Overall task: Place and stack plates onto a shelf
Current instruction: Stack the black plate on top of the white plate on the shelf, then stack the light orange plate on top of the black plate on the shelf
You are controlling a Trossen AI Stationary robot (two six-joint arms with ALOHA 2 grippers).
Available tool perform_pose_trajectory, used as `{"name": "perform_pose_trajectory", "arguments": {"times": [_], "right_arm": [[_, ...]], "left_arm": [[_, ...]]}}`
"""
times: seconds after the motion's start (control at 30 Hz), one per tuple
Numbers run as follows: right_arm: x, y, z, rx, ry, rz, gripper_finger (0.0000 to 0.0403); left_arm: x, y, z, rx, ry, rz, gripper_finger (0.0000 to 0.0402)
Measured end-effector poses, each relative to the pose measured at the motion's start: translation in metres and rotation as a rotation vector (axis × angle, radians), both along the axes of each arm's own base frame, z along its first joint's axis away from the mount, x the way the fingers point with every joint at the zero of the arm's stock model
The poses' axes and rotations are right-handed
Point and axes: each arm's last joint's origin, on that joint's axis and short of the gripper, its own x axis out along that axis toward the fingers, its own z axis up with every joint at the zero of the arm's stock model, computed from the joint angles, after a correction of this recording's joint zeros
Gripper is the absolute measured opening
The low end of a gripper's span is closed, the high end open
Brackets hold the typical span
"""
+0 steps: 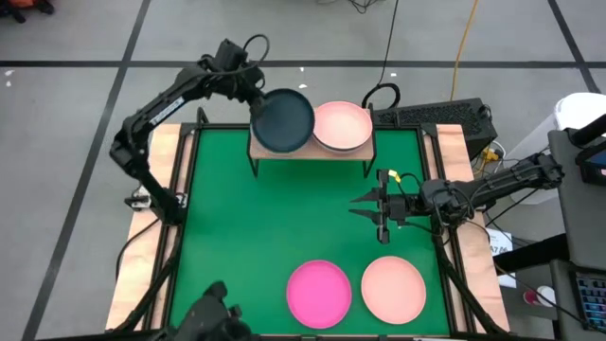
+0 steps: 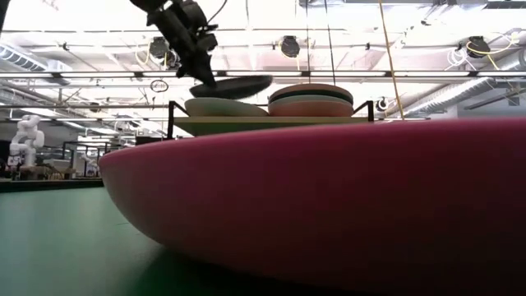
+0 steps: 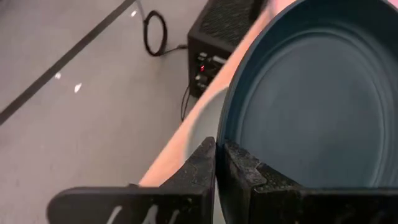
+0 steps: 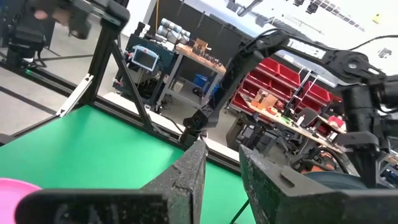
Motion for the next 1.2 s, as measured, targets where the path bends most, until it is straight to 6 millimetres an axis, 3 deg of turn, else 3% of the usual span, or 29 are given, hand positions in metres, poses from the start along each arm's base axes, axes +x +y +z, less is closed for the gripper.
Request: {"name": "perform_pose_trajectory", "arguments": {"times": [0.2,0.57,0.93,1.03,1.2], "right_arm": [[0.0,0.0,-0.002,-0.006,0.023,0.0,0.0084],[0.0,0.0,-0.002,-0.019,0.019,0.0,0.0084],[0.0,0.0,-0.002,-0.012,0.02,0.0,0.0084],[0.0,0.0,-0.002,-0.012,0.02,0.0,0.0084],[0.0,0.0,-0.003,-0.014,0.028,0.0,0.0084]], "left_arm": [[-0.006,0.017,-0.012,-0.048,0.044,0.037,0.0024],[-0.01,0.013,-0.014,-0.078,0.082,0.025,0.0029],[-0.001,0.008,-0.012,-0.04,0.074,-0.01,0.011],[-0.001,0.006,-0.005,-0.019,0.079,-0.029,0.0119],[-0.006,-0.002,0.029,0.011,0.044,-0.062,0.012]]}}
